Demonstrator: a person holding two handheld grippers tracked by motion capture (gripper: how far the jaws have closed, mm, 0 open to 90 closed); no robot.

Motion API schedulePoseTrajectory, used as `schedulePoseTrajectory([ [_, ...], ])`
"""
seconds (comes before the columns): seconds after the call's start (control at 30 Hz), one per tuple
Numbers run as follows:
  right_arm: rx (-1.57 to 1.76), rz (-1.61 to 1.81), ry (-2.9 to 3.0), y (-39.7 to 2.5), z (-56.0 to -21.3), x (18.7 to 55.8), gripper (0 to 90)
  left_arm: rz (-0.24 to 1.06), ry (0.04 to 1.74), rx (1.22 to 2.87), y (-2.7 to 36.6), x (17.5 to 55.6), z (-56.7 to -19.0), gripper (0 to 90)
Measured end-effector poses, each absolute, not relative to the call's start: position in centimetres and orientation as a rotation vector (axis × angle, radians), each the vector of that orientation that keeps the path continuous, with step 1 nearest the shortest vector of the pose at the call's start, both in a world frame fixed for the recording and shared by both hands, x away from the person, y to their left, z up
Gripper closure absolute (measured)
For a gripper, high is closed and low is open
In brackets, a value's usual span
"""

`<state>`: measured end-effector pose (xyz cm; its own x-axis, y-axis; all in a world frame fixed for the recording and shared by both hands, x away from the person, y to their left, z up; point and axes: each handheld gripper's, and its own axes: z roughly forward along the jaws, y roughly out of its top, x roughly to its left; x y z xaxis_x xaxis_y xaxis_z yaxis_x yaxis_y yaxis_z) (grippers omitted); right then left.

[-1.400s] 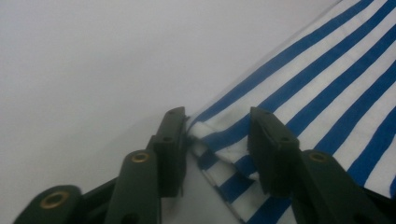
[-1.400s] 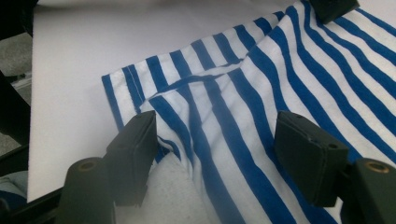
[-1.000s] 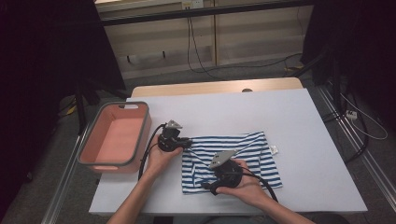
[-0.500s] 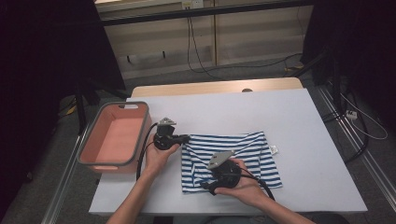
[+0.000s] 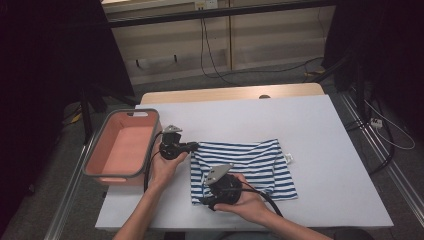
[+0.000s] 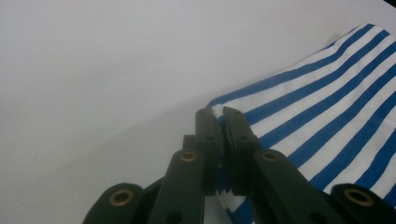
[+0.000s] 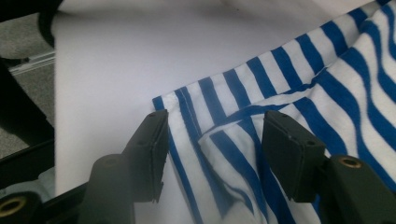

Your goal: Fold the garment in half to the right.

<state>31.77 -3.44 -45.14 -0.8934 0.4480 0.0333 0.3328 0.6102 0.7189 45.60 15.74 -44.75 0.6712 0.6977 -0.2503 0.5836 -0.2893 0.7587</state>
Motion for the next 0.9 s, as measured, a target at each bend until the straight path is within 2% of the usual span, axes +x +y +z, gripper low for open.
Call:
schedulePoseTrajectory([
  [0.13,0.676,1.115,2.738,-2.3,-45.6,31.6,34.9,0.155,1.001,1.985,15.9,45.7,-44.8,86.1],
  [0.23,0.654,1.039,2.717,-1.4,-45.5,30.9,35.5,0.154,1.0,1.983,16.0,45.7,-44.8,86.0],
  [0.37,0.699,1.089,2.712,-1.6,-45.6,31.5,41.0,0.155,0.998,1.981,16.0,45.7,-44.7,86.0],
  [0.67,0.636,1.088,2.668,-1.1,-46.1,30.6,42.7,0.154,1.004,1.987,16.0,45.8,-44.9,85.9],
  [0.9,0.642,1.043,2.659,-1.1,-45.9,30.7,54.2,0.152,0.999,1.977,16.2,45.7,-44.7,85.9],
])
